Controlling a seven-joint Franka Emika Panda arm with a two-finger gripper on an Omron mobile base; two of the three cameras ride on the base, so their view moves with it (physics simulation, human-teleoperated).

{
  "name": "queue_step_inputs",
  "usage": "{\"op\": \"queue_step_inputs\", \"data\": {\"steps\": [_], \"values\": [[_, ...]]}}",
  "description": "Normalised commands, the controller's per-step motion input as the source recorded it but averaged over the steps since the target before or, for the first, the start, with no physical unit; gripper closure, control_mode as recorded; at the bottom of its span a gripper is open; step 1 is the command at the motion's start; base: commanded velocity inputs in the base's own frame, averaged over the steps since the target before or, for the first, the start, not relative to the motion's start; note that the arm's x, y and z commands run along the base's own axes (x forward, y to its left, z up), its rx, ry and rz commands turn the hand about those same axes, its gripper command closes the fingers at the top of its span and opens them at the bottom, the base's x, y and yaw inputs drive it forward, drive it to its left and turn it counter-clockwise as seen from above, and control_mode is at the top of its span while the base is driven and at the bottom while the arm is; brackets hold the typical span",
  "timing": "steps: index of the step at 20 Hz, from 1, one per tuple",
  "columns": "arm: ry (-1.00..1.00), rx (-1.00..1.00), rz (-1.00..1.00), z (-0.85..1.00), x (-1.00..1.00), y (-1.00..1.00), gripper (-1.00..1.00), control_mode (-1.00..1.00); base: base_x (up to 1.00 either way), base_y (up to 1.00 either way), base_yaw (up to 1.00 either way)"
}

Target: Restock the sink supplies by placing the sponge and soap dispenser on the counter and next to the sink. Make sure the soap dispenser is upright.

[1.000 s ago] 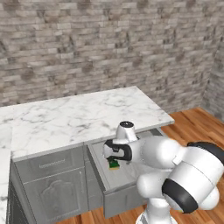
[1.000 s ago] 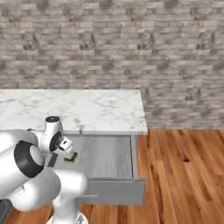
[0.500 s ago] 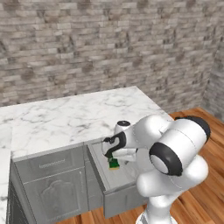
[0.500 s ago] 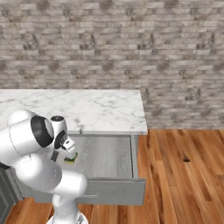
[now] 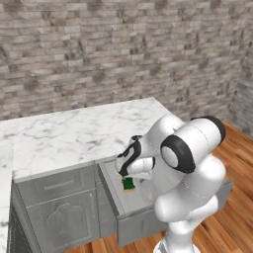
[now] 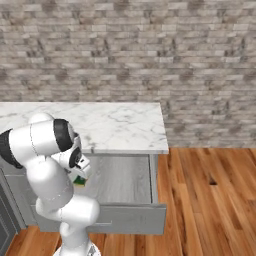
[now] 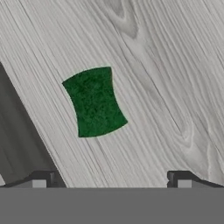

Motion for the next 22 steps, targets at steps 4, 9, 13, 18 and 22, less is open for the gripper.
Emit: {"op": "queue_step_inputs", "data": {"steps": [4,9,13,18,22], "values": [[0.00,0.00,0.10,-0.21,0.26,0.00,-1.00,-1.00,0.00,0.00,0.00],[-0.05,0.00,0.08,-0.25,0.08,0.00,-1.00,-1.00,0.00,0.00,0.00],[-0.12,0.00,0.03,-0.22,0.00,0.00,-1.00,-1.00,0.00,0.00,0.00],[-0.10,0.00,0.01,-0.22,0.00,0.00,-1.00,-1.00,0.00,0.00,0.00],[-0.02,-0.01,0.01,-0.17,0.00,0.00,-1.00,-1.00,0.00,0.00,0.00]]}}
